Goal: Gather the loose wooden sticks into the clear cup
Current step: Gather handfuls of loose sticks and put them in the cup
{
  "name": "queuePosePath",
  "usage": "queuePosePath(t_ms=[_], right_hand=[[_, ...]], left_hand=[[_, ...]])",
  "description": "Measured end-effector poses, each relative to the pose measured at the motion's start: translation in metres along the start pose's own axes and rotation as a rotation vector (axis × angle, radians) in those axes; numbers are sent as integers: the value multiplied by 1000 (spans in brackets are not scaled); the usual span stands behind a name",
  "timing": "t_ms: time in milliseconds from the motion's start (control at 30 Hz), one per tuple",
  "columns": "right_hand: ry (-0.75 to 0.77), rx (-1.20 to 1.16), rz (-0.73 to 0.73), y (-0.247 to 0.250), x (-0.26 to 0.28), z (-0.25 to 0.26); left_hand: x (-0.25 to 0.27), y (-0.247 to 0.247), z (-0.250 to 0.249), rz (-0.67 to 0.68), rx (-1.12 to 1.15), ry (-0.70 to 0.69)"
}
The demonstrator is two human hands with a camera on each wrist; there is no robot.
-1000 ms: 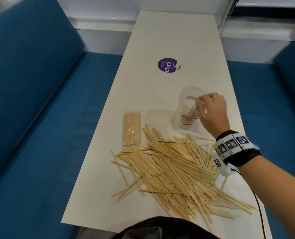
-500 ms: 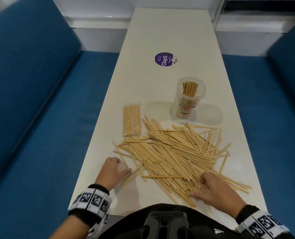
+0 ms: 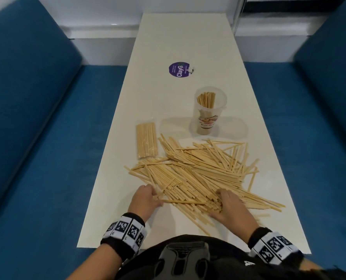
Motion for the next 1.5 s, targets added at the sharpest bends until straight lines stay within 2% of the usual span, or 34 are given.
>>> queuePosePath(t_ms=[100,267,467,600,733,867,1033,1167,1300,1367,1500], right_hand=[[-22,-10,-12,4,-1,-5],[-58,-14,-37,14,-3,-9],[-93,-128,-44,31,-2,-15],[-164,-247,-58,52,2,-29],[-253,-297,-2,66,6,-47],[-301,-285,59,86,15,-62],[-302,-404,-22,125,33,-75],[-227,-627,-151,142,30,-59],[-77,-686,-94,131,7,-5],[8,-674,-23,119,-6,27],[153,-606,77,94,-22,73]], left_hand=[[0,2,2,-8,12,-22],[3,2,-2,-26,-105,-91],[4,6,-5,-35,-104,-117],[4,17,-9,-25,-20,-101],[5,29,-16,-2,75,-98],[10,26,-43,129,270,-115],[13,22,-82,201,425,-178],[11,20,-103,283,569,-177],[12,21,-127,329,688,-172],[11,23,-136,299,713,-173],[8,32,-136,137,784,-159]])
Point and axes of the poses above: each hand's wrist, its own x-axis away from the middle knuckle, its own y-axis out of the back of the hand, z = x × y, the point moved 7 cm from there along -x, towards the middle knuckle, and after that the axes turned 1 degree about -x, right-handed, at the moved point
